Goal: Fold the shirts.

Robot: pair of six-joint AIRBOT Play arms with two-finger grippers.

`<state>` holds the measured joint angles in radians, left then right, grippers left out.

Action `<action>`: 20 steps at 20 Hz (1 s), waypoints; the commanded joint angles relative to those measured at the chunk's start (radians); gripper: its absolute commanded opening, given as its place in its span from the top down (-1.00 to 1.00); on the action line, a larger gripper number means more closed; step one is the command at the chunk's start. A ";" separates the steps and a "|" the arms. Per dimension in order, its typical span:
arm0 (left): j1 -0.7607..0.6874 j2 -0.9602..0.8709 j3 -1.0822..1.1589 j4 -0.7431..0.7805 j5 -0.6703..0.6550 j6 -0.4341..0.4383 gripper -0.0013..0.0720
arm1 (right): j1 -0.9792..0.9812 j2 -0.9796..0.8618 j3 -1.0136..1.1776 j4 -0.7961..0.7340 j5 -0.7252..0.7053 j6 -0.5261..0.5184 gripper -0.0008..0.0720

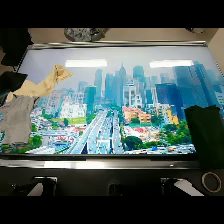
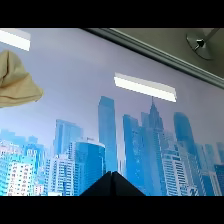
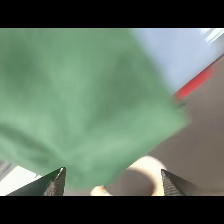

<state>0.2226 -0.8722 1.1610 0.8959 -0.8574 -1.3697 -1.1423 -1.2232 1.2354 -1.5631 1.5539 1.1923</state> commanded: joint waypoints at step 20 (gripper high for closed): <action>-0.342 -0.227 -0.222 0.607 -0.372 -0.254 -0.71 | 1.139 -0.106 0.030 0.134 -0.082 -0.127 -0.77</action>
<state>-0.1139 -1.1297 1.0016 1.5036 -1.2633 -1.6020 -0.0360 -1.3350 1.3003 -1.4193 1.4769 1.0634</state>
